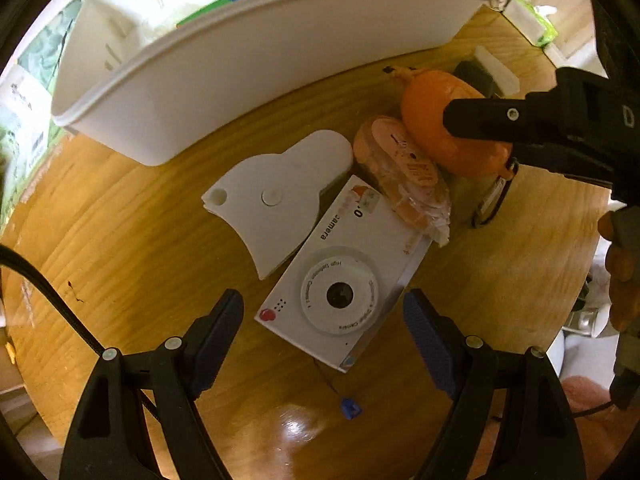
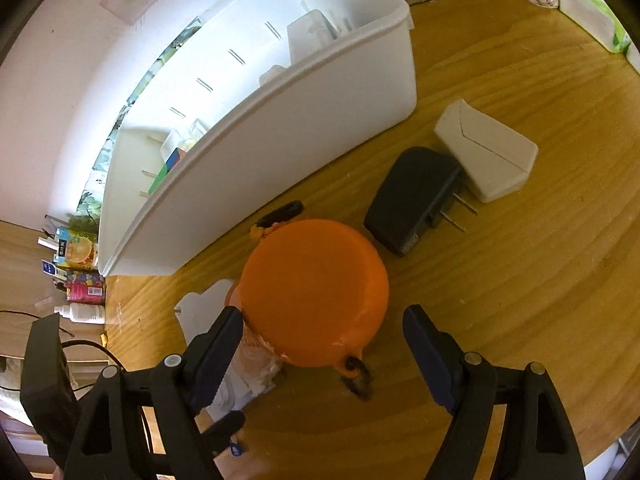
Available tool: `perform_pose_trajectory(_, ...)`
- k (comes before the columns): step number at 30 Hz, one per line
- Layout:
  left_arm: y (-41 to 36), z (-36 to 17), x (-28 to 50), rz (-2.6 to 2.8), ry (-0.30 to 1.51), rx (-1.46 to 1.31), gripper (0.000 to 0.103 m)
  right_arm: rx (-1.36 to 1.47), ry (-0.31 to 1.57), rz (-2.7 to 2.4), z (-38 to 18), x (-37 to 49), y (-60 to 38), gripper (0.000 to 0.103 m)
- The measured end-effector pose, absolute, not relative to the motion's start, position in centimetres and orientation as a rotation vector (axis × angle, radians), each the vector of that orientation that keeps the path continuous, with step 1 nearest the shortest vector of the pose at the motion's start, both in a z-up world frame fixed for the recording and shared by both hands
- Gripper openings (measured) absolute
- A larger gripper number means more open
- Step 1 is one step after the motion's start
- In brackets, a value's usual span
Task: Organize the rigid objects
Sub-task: 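Grasp the orange round case with the right tool while the left tool grasps the white toy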
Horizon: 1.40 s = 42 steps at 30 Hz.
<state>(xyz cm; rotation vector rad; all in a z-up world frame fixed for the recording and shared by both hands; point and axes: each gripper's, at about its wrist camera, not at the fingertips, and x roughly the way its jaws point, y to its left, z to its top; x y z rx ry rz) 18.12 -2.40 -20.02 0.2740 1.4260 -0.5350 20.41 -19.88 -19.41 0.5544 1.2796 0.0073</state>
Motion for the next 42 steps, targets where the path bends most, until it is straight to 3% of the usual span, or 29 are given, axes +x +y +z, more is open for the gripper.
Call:
perform_pose_trajectory(23, -5.7, -21.4, 20.1, -0.553, 1.457, 0.335, 0.083, 0.437, 1.346, -0.055, -20.5, 23.2, -17.8, 0.083)
perform_pose_trajectory(42, -5.7, -20.6, 17.4, -0.652, 1.453, 0.359, 0.065, 0.428, 1.352, -0.116, -20.0, 21.7, -16.8, 0.081)
